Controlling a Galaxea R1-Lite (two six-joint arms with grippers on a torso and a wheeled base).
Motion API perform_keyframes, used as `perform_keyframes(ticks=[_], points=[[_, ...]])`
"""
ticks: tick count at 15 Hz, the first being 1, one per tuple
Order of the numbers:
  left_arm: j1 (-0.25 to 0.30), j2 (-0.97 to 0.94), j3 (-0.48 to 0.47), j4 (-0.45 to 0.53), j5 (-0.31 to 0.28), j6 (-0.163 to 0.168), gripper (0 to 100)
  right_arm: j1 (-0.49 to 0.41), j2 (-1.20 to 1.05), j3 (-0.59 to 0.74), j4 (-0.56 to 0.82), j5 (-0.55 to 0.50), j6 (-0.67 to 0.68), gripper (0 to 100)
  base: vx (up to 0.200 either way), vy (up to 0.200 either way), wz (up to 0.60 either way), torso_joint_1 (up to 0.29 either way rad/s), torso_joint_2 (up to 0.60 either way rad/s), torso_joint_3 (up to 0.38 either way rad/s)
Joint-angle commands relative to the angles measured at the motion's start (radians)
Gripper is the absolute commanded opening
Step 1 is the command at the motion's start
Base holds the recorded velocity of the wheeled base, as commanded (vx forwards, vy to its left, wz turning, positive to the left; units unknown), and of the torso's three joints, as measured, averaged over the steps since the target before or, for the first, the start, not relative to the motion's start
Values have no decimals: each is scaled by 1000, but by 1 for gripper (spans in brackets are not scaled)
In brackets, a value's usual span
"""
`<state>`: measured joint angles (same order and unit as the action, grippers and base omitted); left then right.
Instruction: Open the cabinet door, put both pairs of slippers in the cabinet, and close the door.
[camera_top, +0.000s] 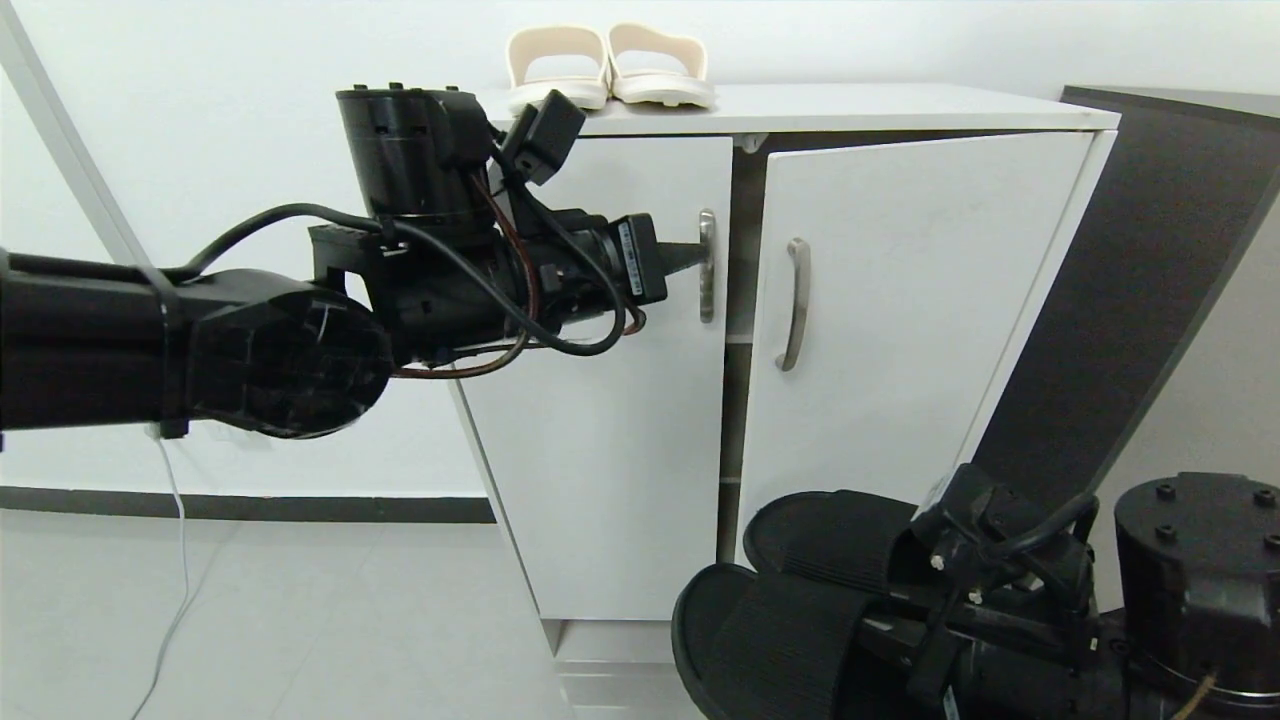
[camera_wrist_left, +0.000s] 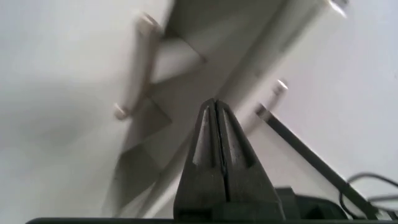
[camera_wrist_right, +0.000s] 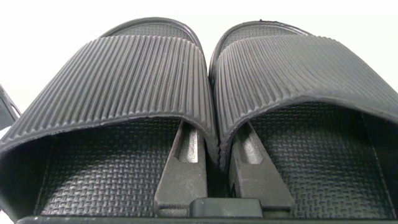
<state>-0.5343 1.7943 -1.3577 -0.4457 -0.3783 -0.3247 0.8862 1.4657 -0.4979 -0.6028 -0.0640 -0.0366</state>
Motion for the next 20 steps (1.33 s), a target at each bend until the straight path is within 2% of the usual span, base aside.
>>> perform_keyframes(ticks=[1,2,6,11,14,15,17,20], points=[[11,57,-60,-1,-1,-20,0,7,2,-1,0,0,0,0,0,0,0,0,0,0],[8,77,-89,-1,-2,-34,0,7,2,1,0,0,0,0,0,0,0,0,0,0],[-1,183,-225,4,-14,-37,0,14,2,4,0,0,0,0,0,0,0,0,0,0],[-16,212,-251,4,-14,-37,0,33,5,4,1,-3,0,0,0,0,0,0,0,0],[-67,188,-216,1,-4,-34,0,37,2,10,1,-5,0,0,-200,0,0,4,4,-1],[-113,125,-141,-1,-2,-31,0,43,-1,10,1,-7,0,0,-200,0,0,12,2,-2],[-171,39,-64,-1,4,-28,0,51,-2,10,0,-7,0,0,-200,0,0,2,2,5],[-182,-10,-41,-1,18,-27,0,54,2,7,-2,-8,0,0,-200,0,0,4,2,4]])
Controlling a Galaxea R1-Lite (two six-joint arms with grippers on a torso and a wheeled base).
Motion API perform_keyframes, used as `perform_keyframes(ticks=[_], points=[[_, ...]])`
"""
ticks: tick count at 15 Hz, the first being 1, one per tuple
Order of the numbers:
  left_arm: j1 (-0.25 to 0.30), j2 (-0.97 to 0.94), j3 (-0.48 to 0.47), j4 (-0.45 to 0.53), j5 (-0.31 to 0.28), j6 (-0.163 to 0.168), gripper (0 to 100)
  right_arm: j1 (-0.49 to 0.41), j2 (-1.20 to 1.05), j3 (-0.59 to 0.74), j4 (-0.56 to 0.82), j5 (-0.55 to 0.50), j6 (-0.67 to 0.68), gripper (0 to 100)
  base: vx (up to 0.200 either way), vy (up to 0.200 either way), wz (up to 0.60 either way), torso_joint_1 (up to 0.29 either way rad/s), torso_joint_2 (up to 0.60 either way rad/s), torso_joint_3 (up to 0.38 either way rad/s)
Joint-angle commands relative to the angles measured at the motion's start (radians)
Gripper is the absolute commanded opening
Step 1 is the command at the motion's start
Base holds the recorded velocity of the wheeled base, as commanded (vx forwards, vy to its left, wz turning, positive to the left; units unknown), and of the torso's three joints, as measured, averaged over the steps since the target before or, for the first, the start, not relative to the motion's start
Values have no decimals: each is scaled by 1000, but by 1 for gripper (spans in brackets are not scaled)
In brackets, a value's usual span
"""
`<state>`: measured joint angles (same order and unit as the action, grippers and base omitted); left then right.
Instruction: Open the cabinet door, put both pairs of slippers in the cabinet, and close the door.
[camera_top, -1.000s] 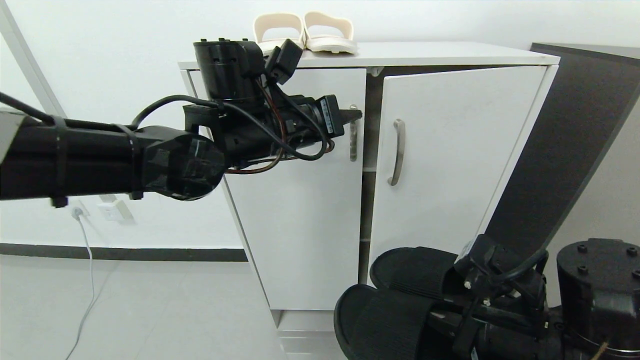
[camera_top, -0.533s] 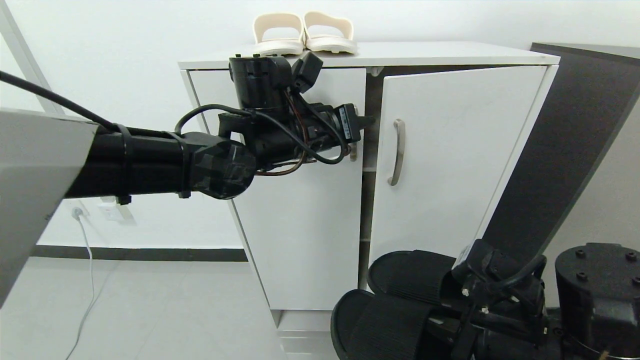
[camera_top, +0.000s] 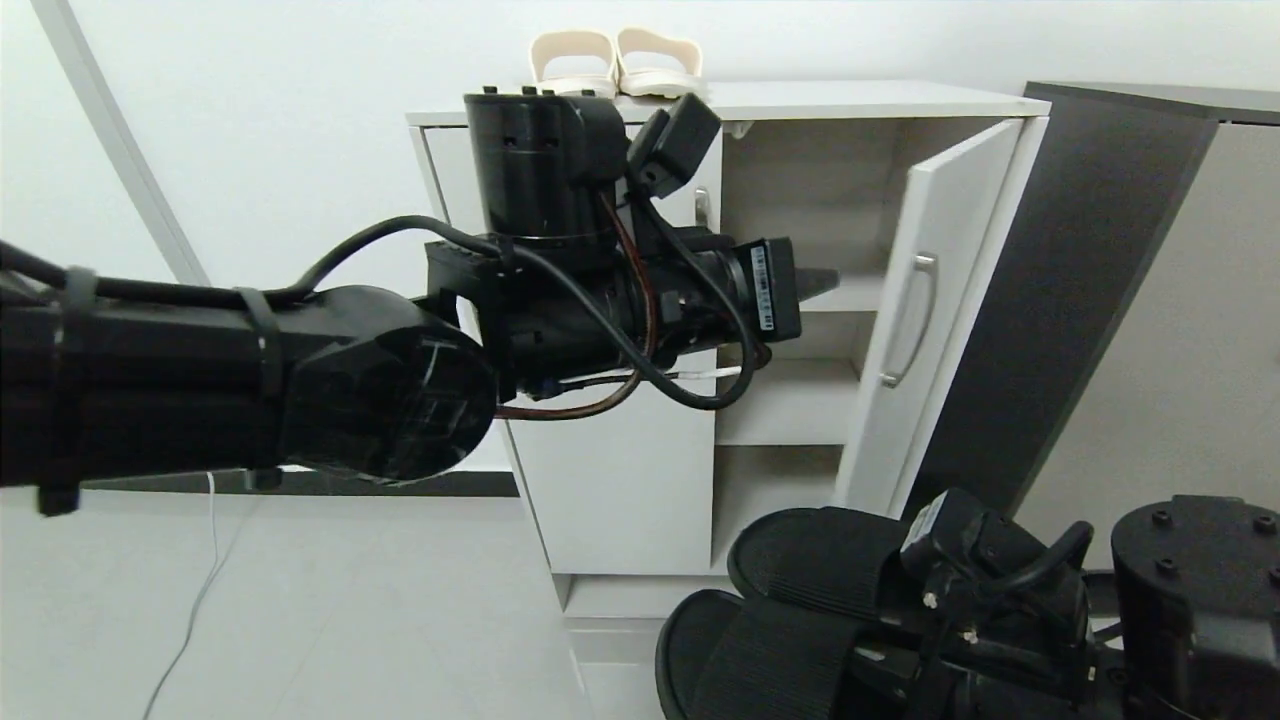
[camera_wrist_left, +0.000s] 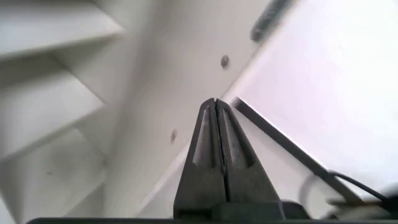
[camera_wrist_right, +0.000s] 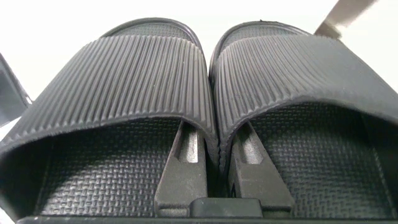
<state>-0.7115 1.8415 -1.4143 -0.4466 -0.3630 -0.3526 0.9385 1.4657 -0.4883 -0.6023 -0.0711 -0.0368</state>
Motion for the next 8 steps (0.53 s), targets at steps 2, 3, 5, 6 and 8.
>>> perform_keyframes(ticks=[2,3,5,6,8], points=[[32,-85,40,0,2,10,0,-6,8,-15,-2,-3,6,0,0,0,0,0,0,0],[78,-162,118,0,2,60,0,-30,30,-50,-2,-19,31,0,0,0,0,0,0,0],[124,-318,261,3,4,96,0,-44,59,-87,-2,-79,72,0,0,0,0,0,0,0],[141,-427,357,14,22,96,0,-64,76,-102,-2,-101,83,0,0,0,0,0,0,0],[141,-653,567,29,128,98,0,-107,111,-134,-4,-110,100,0,0,0,0,0,0,0]])
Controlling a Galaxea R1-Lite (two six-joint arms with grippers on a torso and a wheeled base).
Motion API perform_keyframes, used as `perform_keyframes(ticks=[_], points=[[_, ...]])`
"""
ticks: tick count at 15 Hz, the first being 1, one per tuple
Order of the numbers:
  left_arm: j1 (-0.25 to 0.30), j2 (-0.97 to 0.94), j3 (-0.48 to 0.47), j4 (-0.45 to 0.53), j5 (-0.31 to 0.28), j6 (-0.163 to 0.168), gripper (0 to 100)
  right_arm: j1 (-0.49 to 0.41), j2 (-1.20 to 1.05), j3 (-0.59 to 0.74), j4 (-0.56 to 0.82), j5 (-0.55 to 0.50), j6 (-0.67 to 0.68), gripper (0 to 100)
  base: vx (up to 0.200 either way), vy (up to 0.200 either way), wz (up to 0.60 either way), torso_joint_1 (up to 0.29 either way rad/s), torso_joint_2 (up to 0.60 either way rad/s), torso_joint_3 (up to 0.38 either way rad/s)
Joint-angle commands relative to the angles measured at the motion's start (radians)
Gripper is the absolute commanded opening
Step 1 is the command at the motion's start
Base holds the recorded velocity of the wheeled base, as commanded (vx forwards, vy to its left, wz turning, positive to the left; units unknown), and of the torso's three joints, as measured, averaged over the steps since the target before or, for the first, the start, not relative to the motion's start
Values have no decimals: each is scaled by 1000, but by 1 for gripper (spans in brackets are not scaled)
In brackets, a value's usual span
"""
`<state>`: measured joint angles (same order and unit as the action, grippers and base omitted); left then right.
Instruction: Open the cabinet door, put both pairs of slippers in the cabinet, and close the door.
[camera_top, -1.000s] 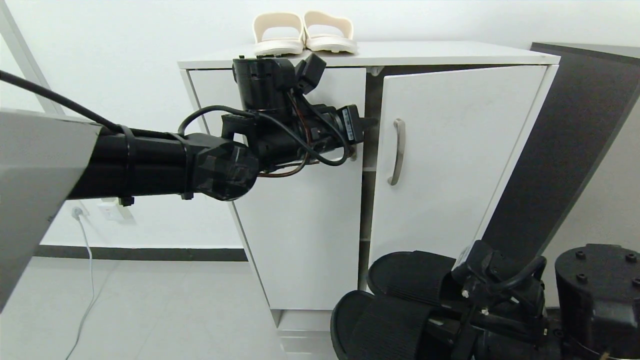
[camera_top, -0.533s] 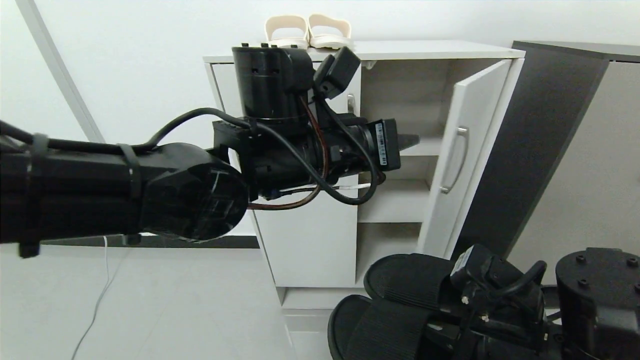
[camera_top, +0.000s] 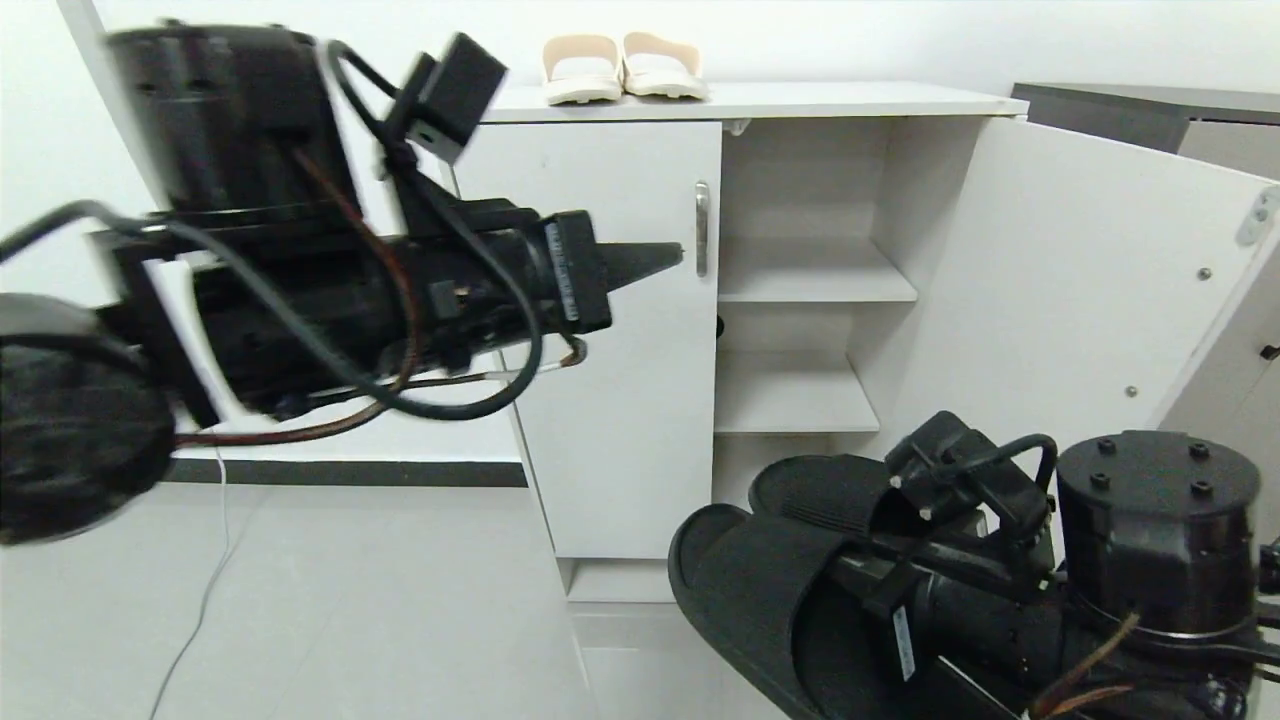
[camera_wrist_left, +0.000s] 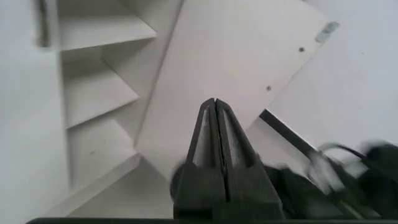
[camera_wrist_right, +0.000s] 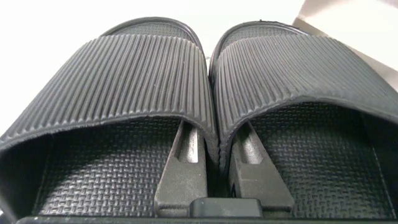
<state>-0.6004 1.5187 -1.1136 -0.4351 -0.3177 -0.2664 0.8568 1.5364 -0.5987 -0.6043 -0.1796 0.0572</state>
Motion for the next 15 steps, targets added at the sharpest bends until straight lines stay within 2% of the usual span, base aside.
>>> perform_keyframes(ticks=[1,2,3,4,5,6,7,8,9,11,13,14,15], points=[[30,-453,370,39,147,13,0,-41,56,-41,-2,-20,18,0,0,0,0,0,0,0],[30,-560,440,75,193,19,0,-45,70,-52,-2,-58,18,0,0,0,0,0,0,0],[31,-612,471,104,218,26,0,-45,76,-56,-2,-77,19,0,0,0,0,0,0,0],[54,-792,558,251,310,61,0,-50,91,-65,-3,-100,19,0,0,0,0,0,0,0],[100,-890,598,338,353,88,0,-53,91,-73,-5,-101,21,0,0,0,0,0,0,0],[149,-980,630,409,402,96,0,-64,94,-81,-5,-104,21,0,0,0,0,0,0,0],[179,-1031,646,443,434,96,0,-70,94,-82,-5,-110,21,0,0,0,0,0,0,0],[232,-1115,689,498,489,98,0,-78,107,-96,-5,-132,23,0,0,0,0,0,0,0],[284,-1172,732,519,519,98,0,-79,114,-105,-6,-164,38,0,0,0,0,0,0,0],[407,-1250,808,523,542,101,0,-79,130,-122,-5,-195,52,0,0,0,0,0,0,0],[531,-1312,899,518,542,134,0,-81,146,-130,-6,-230,52,0,0,0,0,0,0,0],[557,-1336,925,516,542,148,0,-81,151,-131,-6,-241,52,0,0,0,0,0,0,0],[620,-1407,988,516,540,179,0,-81,154,-133,-6,-265,52,0,0,0,0,0,0,0]])
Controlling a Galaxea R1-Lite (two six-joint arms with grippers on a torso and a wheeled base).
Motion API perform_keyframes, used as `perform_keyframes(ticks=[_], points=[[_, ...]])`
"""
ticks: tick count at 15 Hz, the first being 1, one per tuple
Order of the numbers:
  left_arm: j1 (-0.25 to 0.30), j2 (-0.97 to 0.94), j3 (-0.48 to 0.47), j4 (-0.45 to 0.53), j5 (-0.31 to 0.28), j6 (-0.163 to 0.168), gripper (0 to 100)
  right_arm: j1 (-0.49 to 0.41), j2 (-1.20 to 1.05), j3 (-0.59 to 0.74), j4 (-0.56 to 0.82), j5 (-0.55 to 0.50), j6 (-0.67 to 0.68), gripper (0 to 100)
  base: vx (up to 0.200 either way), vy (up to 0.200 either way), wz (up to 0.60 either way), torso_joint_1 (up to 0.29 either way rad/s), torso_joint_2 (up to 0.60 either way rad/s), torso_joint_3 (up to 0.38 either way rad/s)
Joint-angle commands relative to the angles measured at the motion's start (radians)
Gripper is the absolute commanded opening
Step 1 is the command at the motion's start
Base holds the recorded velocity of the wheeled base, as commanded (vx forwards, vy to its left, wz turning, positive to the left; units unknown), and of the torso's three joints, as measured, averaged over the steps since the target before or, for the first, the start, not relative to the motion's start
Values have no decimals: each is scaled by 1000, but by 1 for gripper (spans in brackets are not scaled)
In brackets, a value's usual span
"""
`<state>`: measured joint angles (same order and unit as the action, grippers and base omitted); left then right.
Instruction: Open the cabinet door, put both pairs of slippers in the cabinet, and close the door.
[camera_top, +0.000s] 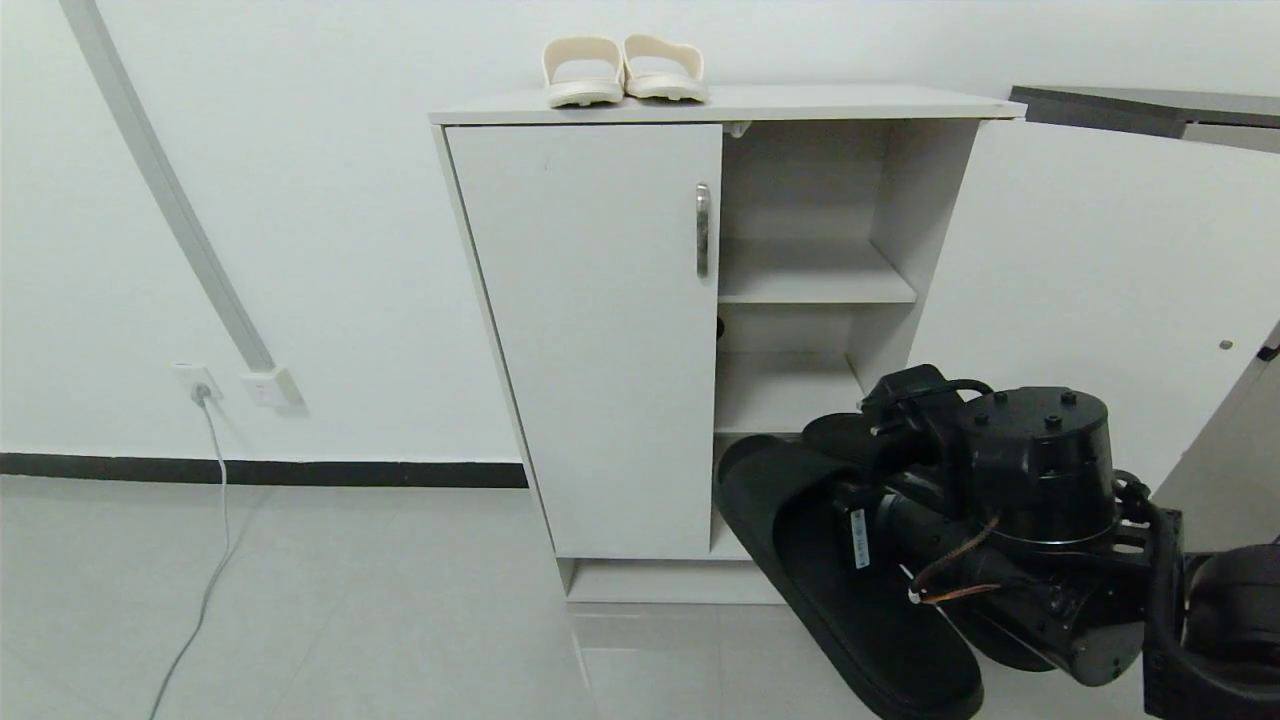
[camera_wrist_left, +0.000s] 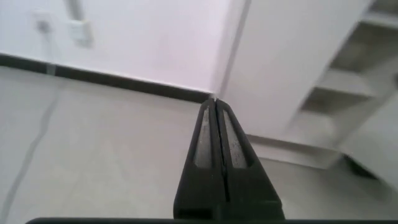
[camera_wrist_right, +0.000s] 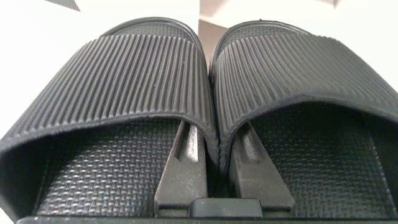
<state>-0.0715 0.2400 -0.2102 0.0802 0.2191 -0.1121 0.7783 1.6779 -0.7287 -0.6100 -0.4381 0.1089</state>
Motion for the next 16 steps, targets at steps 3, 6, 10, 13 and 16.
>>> perform_keyframes(ticks=[3,6,10,13,16], points=[[90,-199,201,-96,-9,62,0,-5,16,-8,-1,-8,2,0,0,0,0,0,0,0],[71,-240,210,-77,-188,106,0,-11,40,-15,-4,-8,5,0,0,0,0,0,0,0],[71,-240,210,-79,-219,117,0,-8,137,-6,-125,-100,3,0,0,0,0,0,0,0],[71,-240,210,-79,-218,109,0,-1,273,-17,-287,-172,5,0,0,0,0,0,0,0],[71,-240,210,-79,-218,109,0,-7,372,-69,-384,-214,3,0,0,0,0,0,0,0]])
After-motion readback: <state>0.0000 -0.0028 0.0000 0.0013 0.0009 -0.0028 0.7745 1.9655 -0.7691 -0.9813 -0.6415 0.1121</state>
